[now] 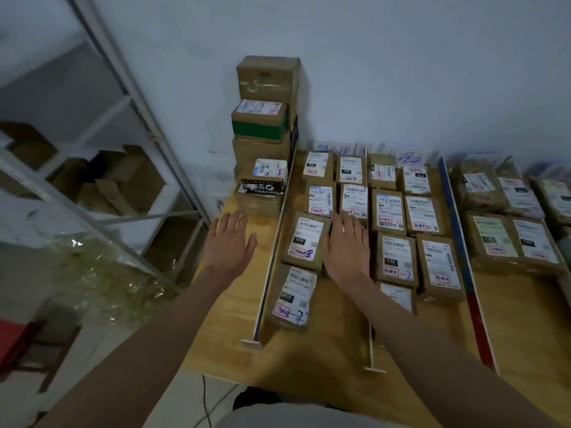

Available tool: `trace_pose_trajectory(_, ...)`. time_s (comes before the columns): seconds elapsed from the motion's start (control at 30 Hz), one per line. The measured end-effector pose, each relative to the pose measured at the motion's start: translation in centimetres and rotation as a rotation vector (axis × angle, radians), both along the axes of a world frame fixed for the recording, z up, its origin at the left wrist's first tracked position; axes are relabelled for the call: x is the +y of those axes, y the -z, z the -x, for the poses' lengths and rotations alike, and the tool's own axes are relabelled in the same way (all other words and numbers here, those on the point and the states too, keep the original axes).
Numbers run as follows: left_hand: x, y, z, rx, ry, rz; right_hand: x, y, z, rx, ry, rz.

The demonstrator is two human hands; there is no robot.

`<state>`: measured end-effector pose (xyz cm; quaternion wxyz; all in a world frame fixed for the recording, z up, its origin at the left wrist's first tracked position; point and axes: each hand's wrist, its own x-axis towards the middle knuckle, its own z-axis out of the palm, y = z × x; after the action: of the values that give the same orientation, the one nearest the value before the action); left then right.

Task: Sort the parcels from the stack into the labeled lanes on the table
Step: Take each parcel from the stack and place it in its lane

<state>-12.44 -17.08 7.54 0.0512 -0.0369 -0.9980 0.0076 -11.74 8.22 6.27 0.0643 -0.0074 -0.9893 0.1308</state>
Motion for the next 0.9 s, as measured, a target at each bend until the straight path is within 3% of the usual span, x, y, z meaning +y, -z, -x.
trace_pose_trajectory(0.47, -10.7, 0.7, 13.3, -0.068, 0.125, -0.053, -11.7, -0.3, 10.8, 0.0, 0.105, 0.037)
trace_pose_trajectory(0.7, -9.8, 1.9, 21.3, -0.069, 0.165, -0.11, -13.3, 0.3, 18.7, -0.014, 0.146, 0.109)
trace_pose_trajectory(0.9, -7.6, 4.4, 26.4, -0.161, 0.091, -0.182, -13.8, 1.4, 24.5, -0.164, 0.168, 0.198)
